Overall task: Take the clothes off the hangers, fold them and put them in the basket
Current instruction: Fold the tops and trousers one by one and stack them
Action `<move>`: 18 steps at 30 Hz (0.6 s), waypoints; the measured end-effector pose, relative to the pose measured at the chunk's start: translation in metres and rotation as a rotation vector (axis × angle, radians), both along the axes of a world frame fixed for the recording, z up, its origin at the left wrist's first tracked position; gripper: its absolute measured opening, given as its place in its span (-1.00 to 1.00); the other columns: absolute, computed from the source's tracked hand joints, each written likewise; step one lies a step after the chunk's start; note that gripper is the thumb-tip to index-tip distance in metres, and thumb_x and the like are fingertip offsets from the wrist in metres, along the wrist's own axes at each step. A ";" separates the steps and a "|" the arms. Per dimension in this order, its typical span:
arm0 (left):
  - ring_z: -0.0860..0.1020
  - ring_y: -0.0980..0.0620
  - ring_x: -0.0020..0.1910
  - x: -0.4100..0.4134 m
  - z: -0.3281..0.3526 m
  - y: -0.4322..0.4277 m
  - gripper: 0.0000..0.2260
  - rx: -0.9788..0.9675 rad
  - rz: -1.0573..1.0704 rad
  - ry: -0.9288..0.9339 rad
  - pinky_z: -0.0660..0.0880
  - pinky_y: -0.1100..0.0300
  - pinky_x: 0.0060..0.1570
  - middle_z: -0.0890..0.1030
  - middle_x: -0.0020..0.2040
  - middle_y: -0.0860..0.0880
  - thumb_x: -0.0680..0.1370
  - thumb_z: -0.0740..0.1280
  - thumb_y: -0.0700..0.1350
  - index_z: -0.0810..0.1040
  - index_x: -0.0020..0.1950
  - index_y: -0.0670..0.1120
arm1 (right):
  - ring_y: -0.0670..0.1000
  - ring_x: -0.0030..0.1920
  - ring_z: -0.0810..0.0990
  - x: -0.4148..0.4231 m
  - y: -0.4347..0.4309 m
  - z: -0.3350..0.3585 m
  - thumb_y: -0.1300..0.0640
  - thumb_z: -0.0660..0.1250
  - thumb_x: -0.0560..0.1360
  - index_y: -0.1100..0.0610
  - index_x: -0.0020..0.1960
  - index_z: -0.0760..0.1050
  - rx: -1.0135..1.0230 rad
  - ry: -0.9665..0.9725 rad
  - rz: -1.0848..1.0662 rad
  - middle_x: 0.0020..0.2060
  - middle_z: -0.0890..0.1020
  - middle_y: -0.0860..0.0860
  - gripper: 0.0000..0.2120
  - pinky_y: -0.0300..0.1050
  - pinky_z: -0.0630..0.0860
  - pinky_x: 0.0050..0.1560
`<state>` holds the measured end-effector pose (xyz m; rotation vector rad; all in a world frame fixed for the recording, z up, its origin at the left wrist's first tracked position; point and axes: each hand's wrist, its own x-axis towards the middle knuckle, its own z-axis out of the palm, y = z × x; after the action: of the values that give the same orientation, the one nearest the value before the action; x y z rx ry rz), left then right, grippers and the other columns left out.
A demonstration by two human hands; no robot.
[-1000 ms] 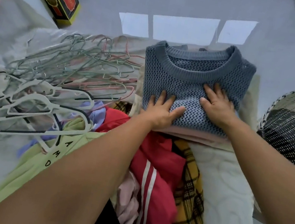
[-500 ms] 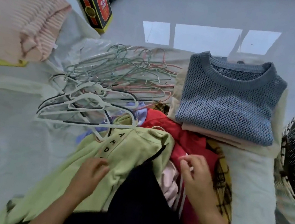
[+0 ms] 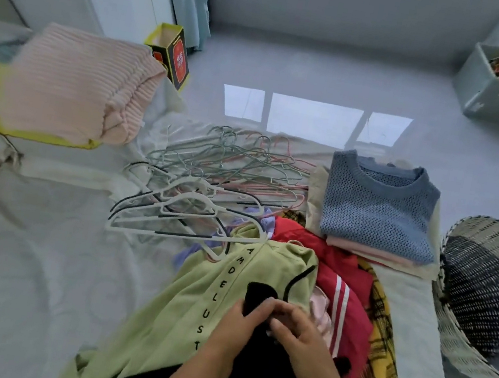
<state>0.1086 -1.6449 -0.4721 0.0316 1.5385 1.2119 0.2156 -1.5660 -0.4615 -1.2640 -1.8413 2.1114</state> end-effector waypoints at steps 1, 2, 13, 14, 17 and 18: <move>0.64 -0.09 -0.10 -0.007 0.012 -0.008 -0.66 0.009 0.088 -0.059 0.56 0.14 -0.21 0.66 -0.01 -0.18 0.49 0.37 0.05 0.56 0.14 -0.16 | -0.17 -0.13 0.61 -0.003 -0.010 0.015 0.32 0.28 0.52 0.06 0.13 0.47 -0.006 0.027 -0.003 -0.07 0.64 0.05 -0.75 -0.35 0.51 -0.13; 0.64 -0.13 -0.12 -0.014 0.024 -0.017 -0.71 0.017 0.157 -0.099 0.55 0.13 -0.24 0.66 -0.02 -0.22 0.53 0.32 -0.01 0.56 0.13 -0.19 | -0.18 -0.16 0.62 -0.003 -0.018 0.027 0.30 0.32 0.50 0.07 0.14 0.44 -0.006 0.046 -0.012 -0.09 0.65 0.03 -0.74 -0.35 0.51 -0.15; 0.61 0.02 -0.29 -0.094 0.226 -0.101 -0.94 0.311 -0.216 0.282 0.52 0.24 -0.27 0.63 -0.24 -0.09 0.50 0.34 -0.22 0.60 -0.08 -0.17 | -0.02 0.05 0.51 0.005 -0.048 0.093 0.17 0.54 0.31 -0.04 0.35 0.15 0.455 -0.126 0.101 0.01 0.47 -0.02 -0.22 -0.29 0.44 -0.01; 0.61 0.02 -0.30 -0.098 0.244 -0.108 -0.94 0.323 -0.235 0.325 0.52 0.25 -0.29 0.63 -0.25 -0.08 0.50 0.35 -0.23 0.60 -0.08 -0.17 | 0.01 0.05 0.53 0.007 -0.048 0.096 0.16 0.53 0.31 -0.07 0.31 0.19 0.490 -0.144 0.098 -0.01 0.51 -0.01 -0.28 -0.19 0.47 0.01; 0.63 -0.02 -0.23 -0.102 0.297 -0.131 -0.90 0.383 -0.260 0.425 0.56 0.22 -0.21 0.66 -0.18 -0.11 0.48 0.36 -0.21 0.61 -0.04 -0.20 | -0.05 -0.10 0.57 0.011 -0.058 0.119 0.07 0.50 0.32 -0.11 -0.01 0.51 0.595 -0.106 0.049 -0.14 0.60 -0.05 -0.70 -0.11 0.50 -0.09; 0.63 -0.01 -0.23 -0.101 0.313 -0.140 -0.90 0.409 -0.245 0.440 0.57 0.22 -0.20 0.66 -0.19 -0.09 0.49 0.34 -0.21 0.60 -0.05 -0.20 | -0.11 -0.17 0.54 0.012 -0.064 0.130 -0.01 0.52 0.26 -0.05 0.01 0.56 0.629 -0.053 -0.018 -0.18 0.58 -0.08 -0.66 -0.18 0.45 -0.17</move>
<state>0.0076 -1.7853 -0.1589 0.7782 1.5695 1.3561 0.2274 -1.6295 -0.3310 -1.1590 -2.2376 1.3109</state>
